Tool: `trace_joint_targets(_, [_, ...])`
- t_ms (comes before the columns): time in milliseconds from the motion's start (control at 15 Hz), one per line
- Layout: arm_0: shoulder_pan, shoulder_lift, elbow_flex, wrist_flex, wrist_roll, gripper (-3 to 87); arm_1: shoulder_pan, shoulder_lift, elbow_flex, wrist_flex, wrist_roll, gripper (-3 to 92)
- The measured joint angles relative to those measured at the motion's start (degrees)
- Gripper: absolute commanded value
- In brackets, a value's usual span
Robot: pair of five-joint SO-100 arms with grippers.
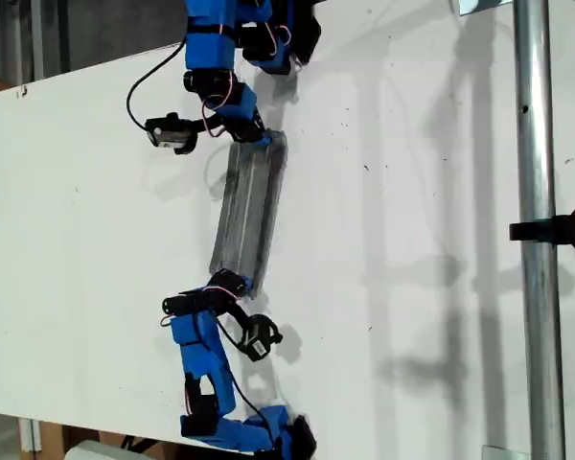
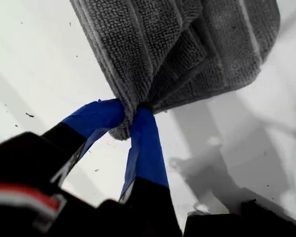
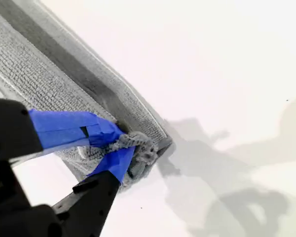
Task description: Grasp corners of a towel and fold twice.
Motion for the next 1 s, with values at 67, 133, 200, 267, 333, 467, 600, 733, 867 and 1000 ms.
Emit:
trace_joint_targets(67, [0.44,0.00,1.05,0.00,-0.70,3.6,-1.93,0.18,1.85,-1.93,2.20,-0.2])
trace_joint_targets(133, [0.53,-0.26,1.58,0.00,-1.41,10.1,-2.90,0.26,3.78,-3.78,4.04,-0.2])
trace_joint_targets(200, [0.53,-1.14,2.29,0.35,-2.46,16.4,-3.78,0.26,5.63,-4.83,4.92,5.9])
trace_joint_targets(267, [0.44,-2.29,3.08,0.88,-4.13,22.2,-3.78,0.00,7.21,-5.27,5.36,21.1])
trace_joint_targets(333, [-0.09,-2.99,3.69,1.58,-5.54,25.7,-3.69,-0.62,7.38,-4.66,5.54,29.6])
trace_joint_targets(467, [-1.85,-3.16,5.10,2.46,-6.42,26.0,-2.37,-1.67,7.38,-3.87,5.63,26.2])
trace_joint_targets(600, [-2.29,-1.85,7.38,2.46,-8.26,26.1,-2.20,-1.14,7.38,-2.20,5.71,23.3])
trace_joint_targets(733, [-2.20,5.71,12.48,2.64,-11.16,27.5,-2.20,2.72,5.19,3.16,6.77,23.3])
trace_joint_targets(867, [-0.18,16.52,18.37,2.81,-13.18,27.2,-2.90,12.13,1.93,11.07,8.17,23.2])
trace_joint_targets(1000, [3.87,26.10,24.17,2.64,-15.03,26.6,-4.04,20.65,1.85,13.45,10.99,23.2])
